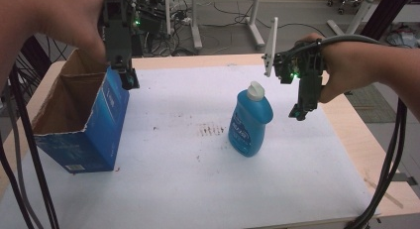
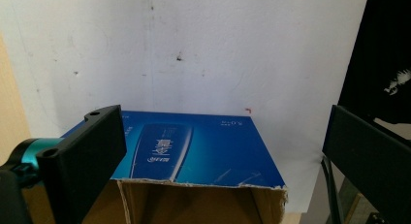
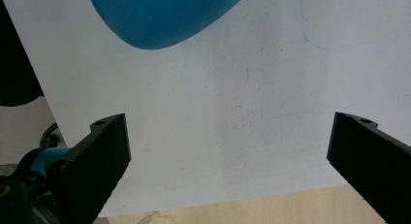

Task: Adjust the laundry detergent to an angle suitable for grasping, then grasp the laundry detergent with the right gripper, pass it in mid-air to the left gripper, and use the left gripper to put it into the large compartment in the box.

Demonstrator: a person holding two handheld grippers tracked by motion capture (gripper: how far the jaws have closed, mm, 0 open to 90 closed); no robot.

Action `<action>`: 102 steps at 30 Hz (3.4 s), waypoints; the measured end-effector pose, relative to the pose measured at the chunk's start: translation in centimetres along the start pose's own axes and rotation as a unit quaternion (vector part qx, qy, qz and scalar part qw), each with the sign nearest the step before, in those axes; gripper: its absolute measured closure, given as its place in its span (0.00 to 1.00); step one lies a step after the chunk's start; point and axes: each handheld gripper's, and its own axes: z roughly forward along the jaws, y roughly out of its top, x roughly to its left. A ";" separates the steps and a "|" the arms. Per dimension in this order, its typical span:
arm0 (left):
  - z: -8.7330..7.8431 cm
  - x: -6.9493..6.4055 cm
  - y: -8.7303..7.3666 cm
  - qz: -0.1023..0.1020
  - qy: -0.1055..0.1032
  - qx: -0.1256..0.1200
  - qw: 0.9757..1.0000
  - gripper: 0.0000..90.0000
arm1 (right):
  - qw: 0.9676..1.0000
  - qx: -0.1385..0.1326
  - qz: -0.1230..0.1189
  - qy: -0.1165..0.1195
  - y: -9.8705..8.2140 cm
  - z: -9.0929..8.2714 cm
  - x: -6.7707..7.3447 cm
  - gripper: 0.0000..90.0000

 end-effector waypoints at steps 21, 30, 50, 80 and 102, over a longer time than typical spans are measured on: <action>0.1 0.5 -0.1 -0.008 -0.001 0.001 1.000 0.02 | 1.000 -0.009 -0.003 0.000 0.1 0.1 -0.4 0.01; 0.2 0.5 0.1 -0.005 -0.001 -0.001 1.000 0.02 | 1.000 -0.011 0.001 -0.001 -0.2 0.0 -0.6 0.01; 0.2 0.0 0.0 -0.002 0.011 0.010 1.000 0.02 | 1.000 -0.015 0.019 -0.010 -0.9 0.2 0.9 0.01; 0.2 -1.1 -0.4 0.002 0.016 0.012 1.000 0.02 | 0.978 -0.153 0.139 -0.019 -4.4 2.2 6.1 0.01; 0.3 -1.1 -0.7 0.003 0.018 0.010 1.000 0.02 | 0.903 -0.303 0.297 -0.068 -6.2 6.2 9.6 0.01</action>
